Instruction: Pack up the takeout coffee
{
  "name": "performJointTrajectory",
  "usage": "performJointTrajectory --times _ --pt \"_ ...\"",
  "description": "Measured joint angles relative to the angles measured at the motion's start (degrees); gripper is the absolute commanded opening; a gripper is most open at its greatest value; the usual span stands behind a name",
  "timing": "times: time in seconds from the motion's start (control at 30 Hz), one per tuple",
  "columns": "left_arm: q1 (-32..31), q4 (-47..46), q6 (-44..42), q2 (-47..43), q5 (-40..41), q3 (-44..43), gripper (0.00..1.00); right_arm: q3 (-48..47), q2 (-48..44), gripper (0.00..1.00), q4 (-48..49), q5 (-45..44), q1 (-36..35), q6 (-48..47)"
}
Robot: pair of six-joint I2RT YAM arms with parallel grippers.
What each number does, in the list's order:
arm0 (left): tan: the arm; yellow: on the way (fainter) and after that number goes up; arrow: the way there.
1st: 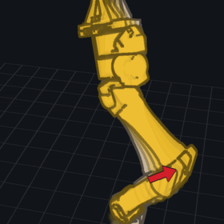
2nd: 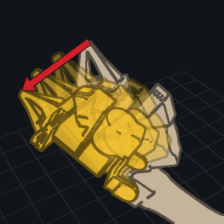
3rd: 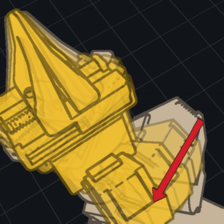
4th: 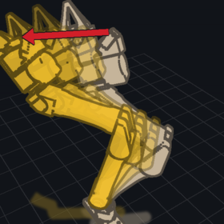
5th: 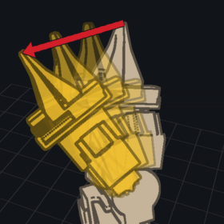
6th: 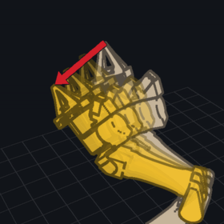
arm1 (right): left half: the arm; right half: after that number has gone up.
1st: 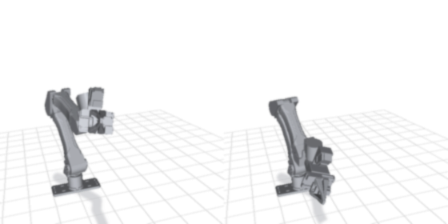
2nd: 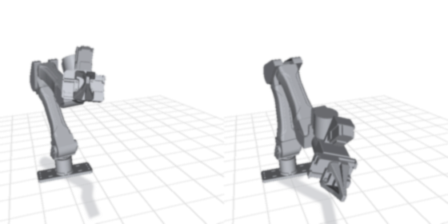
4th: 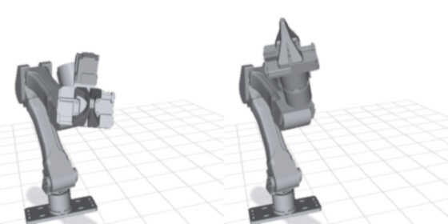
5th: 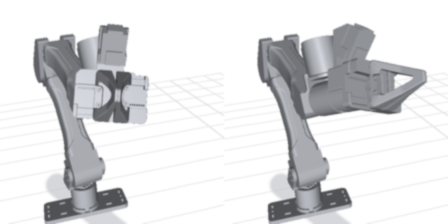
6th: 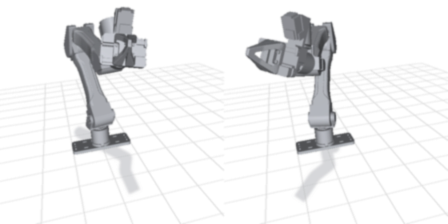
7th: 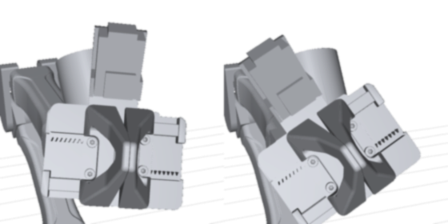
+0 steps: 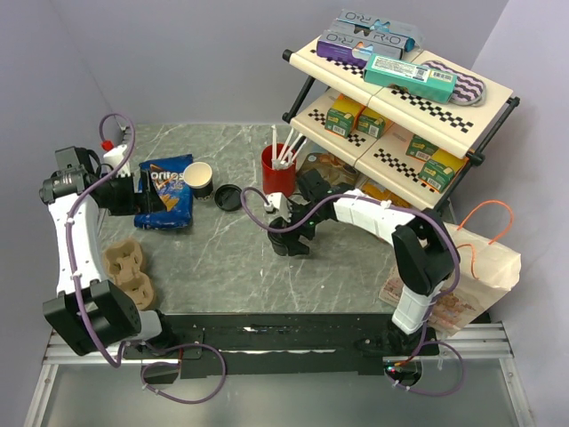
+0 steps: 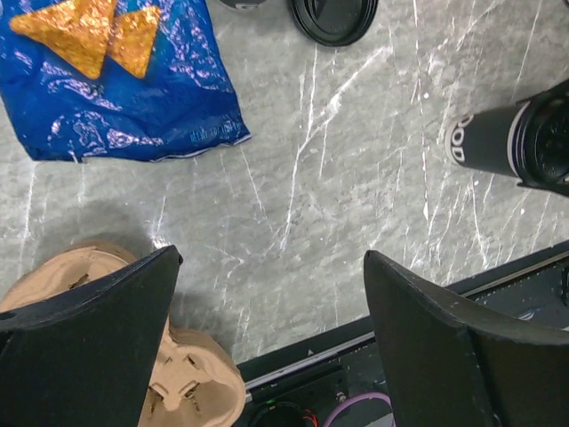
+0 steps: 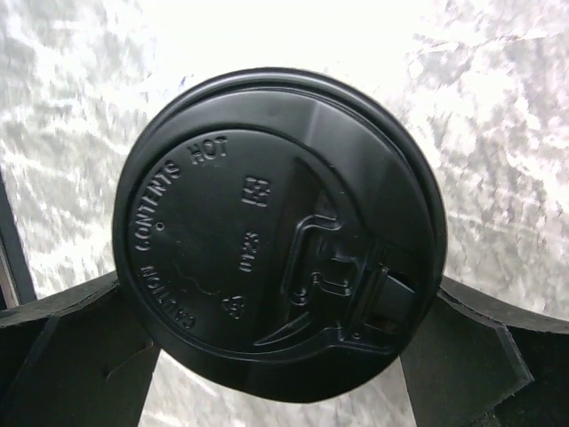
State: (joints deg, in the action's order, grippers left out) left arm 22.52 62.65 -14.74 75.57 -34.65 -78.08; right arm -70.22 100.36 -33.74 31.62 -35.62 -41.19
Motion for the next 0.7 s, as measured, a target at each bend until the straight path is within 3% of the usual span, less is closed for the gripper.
performJointTrajectory --times 0.3,0.7 --pt "0.0 1.1 -1.1 -3.1 0.1 1.0 0.92 -1.5 2.7 0.97 5.0 2.4 -1.2 4.3" --pt "0.0 4.6 -2.5 -8.3 3.5 1.0 0.93 -14.6 14.5 0.96 9.4 4.0 -8.2 9.3"
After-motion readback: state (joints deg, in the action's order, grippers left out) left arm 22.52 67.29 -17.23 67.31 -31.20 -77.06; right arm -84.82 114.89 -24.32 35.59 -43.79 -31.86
